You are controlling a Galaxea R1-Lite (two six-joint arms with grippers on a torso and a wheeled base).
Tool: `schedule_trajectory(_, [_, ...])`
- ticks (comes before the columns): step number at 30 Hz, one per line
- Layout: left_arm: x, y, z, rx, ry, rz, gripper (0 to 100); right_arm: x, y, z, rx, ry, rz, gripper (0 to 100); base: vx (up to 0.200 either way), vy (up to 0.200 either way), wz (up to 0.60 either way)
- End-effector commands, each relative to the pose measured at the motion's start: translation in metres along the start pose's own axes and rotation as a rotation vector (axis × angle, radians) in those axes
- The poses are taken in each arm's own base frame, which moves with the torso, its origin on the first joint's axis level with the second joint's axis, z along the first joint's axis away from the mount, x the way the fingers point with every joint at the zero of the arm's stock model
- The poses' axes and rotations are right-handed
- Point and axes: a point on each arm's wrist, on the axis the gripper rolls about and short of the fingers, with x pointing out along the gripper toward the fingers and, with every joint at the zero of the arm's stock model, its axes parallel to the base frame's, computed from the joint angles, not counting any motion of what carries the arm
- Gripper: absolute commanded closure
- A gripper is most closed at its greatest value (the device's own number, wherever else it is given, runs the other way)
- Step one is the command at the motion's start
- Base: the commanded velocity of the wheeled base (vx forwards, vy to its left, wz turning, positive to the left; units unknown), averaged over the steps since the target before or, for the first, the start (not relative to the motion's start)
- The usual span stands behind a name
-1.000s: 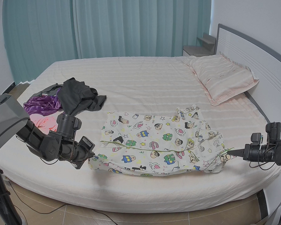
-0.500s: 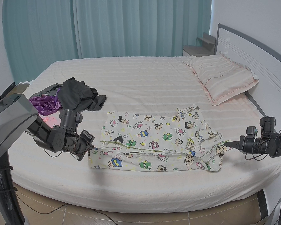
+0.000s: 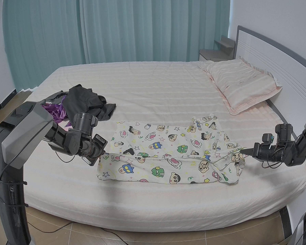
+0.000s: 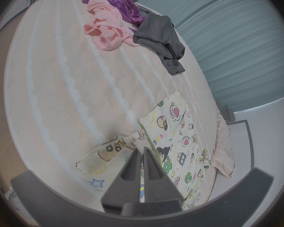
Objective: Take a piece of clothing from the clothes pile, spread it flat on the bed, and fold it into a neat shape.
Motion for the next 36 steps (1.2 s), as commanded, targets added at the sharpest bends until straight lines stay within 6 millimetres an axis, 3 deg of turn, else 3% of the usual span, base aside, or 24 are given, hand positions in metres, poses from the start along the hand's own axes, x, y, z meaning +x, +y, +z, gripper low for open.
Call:
schedule_trajectory(1, [0.017, 0.000, -0.002, 0.007, 0.002, 0.012, 100, 0.015, -0.002, -0.002, 0.021, 0.018, 0.008, 100, 0.000, 0.000, 0.00])
schedule_trajectory(6, [0.025, -0.007, -0.003, 0.013, -0.008, -0.004, 100, 0.030, -0.006, 0.003, 0.033, -0.002, -0.032, 100, 0.000, 0.000, 0.00])
schedule_trajectory(16, [0.042, -0.010, -0.003, 0.025, -0.015, 0.036, 100, 0.039, -0.012, 0.007, 0.061, -0.024, -0.075, 100, 0.000, 0.000, 0.00])
schedule_trajectory(17, [0.043, -0.010, -0.004, 0.032, -0.010, 0.041, 0, 0.039, -0.012, 0.007, 0.062, -0.025, -0.075, 100, 0.000, 0.000, 0.00])
schedule_trajectory(18, [0.043, -0.011, -0.005, 0.033, -0.009, 0.041, 0, 0.039, -0.012, 0.007, 0.063, -0.022, -0.076, 100, 0.000, 0.000, 0.00])
schedule_trajectory(19, [0.043, -0.012, -0.006, 0.037, -0.007, 0.038, 0, 0.040, -0.012, 0.007, 0.062, -0.023, -0.074, 0, 0.000, 0.000, 0.00])
schedule_trajectory(24, [0.047, -0.014, -0.006, 0.032, -0.013, 0.037, 0, 0.041, -0.014, 0.007, 0.089, -0.033, -0.105, 0, 0.000, 0.000, 0.00])
schedule_trajectory(28, [0.043, -0.009, -0.001, -0.001, -0.017, 0.049, 0, 0.028, -0.005, 0.015, 0.142, -0.084, -0.124, 0, 0.000, 0.000, 0.00])
schedule_trajectory(33, [0.014, -0.005, 0.014, -0.037, -0.019, 0.038, 0, 0.019, 0.014, 0.015, 0.223, -0.187, -0.198, 0, 0.000, 0.000, 0.00])
schedule_trajectory(35, [-0.013, -0.001, 0.020, -0.054, 0.027, 0.012, 0, 0.018, 0.035, 0.005, 0.313, -0.252, -0.241, 0, 0.000, 0.000, 0.00])
schedule_trajectory(36, [-0.013, -0.001, 0.020, -0.054, 0.027, 0.012, 0, 0.018, 0.035, 0.005, 0.313, -0.252, -0.241, 0, 0.000, 0.000, 0.00])
